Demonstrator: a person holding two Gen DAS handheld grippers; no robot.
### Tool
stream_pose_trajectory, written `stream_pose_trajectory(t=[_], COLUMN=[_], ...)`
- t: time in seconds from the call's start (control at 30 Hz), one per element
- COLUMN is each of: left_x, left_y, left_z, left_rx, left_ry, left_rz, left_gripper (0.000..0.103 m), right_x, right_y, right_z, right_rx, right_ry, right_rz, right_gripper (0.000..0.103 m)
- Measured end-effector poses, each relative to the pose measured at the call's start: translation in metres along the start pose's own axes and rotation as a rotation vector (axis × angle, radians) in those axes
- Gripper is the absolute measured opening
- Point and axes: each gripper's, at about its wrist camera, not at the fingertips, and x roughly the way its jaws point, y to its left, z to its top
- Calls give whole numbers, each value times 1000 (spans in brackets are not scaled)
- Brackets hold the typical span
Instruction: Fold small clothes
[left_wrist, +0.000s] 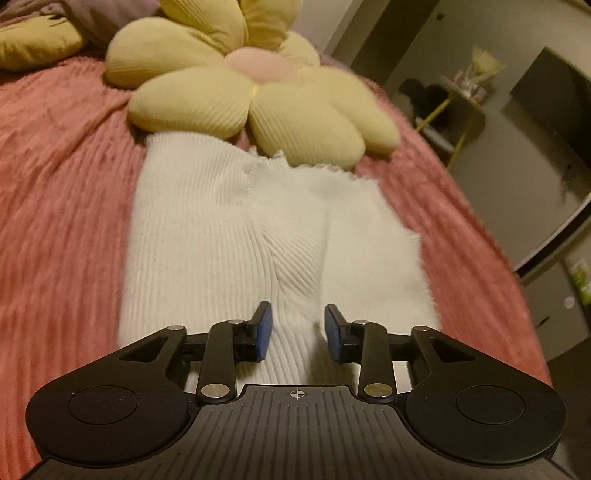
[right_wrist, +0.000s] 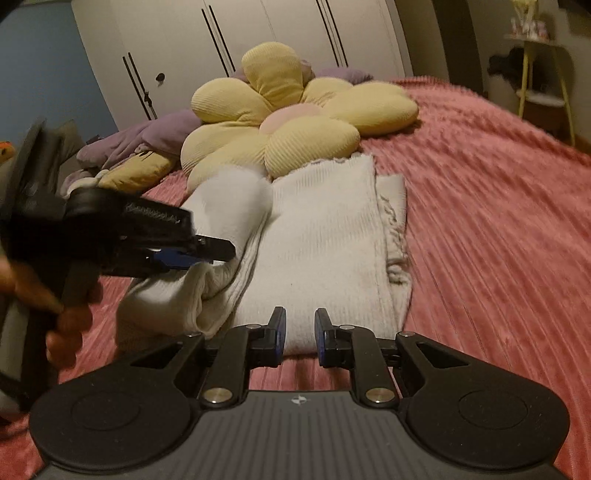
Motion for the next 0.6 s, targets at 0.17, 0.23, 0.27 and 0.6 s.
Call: stream_pose_trajectory(t=[0.17,0.23,0.27,0.6], left_x=[-52,-58,-58,-24], left_y=[18,27,31,42], left_z=[-29,-43,-49,-65], left_rx=[11,26,29,54], left_ry=[-94,-100,-93,-21], left_rz=[57,144,172,279], left_gripper=[57,57,58,58], right_x=[6,12,19,94], right_y=[-16,-17,-16,12], right_z=[13,18,23,44], right_rx=[147,203,231,281], right_ry=[32,49,65,228], right_rz=[105,174,212,305], right_gripper=[22,44,53,67])
